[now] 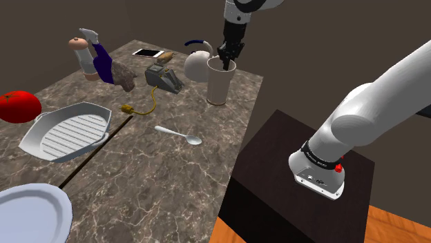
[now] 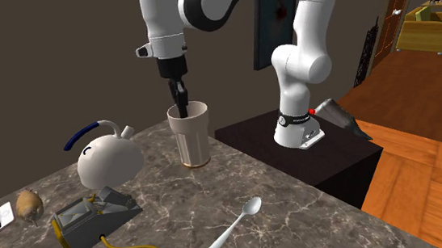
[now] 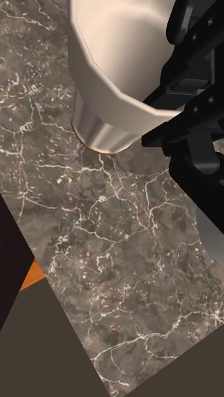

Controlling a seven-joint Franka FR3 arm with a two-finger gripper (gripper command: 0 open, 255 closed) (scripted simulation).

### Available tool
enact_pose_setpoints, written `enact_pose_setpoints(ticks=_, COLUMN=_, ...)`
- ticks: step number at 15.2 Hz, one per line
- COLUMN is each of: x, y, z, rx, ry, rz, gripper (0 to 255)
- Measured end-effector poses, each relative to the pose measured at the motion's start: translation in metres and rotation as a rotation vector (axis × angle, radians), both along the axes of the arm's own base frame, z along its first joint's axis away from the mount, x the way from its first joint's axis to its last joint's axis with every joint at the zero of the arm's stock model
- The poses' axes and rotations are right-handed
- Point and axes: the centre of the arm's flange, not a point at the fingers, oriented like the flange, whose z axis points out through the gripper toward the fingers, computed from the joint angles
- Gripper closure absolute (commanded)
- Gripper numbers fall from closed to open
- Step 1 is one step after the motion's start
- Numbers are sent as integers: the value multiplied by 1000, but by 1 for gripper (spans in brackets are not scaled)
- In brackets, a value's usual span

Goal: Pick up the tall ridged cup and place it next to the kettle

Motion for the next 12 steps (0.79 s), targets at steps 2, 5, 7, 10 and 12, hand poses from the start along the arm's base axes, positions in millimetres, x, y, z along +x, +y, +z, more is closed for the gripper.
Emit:
enact_pose_setpoints(ticks=2, x=0, y=-2, z=-10, rx=0, ry=0, rz=0, gripper=255)
enact_pose_setpoints(ticks=5, x=-1, y=-1, z=-26, rx=0, ry=0, rz=0, gripper=255)
enact_pose_setpoints(ticks=7, x=-1, y=-1, z=-36, rx=0, ry=0, rz=0, gripper=255)
enact_pose_setpoints(ticks=10, x=-1, y=-1, z=-39, rx=0, ry=0, rz=0, gripper=255)
enact_pose_setpoints(ticks=12, x=-1, y=-1, z=-39, rx=0, ry=-1, rz=0, gripper=255)
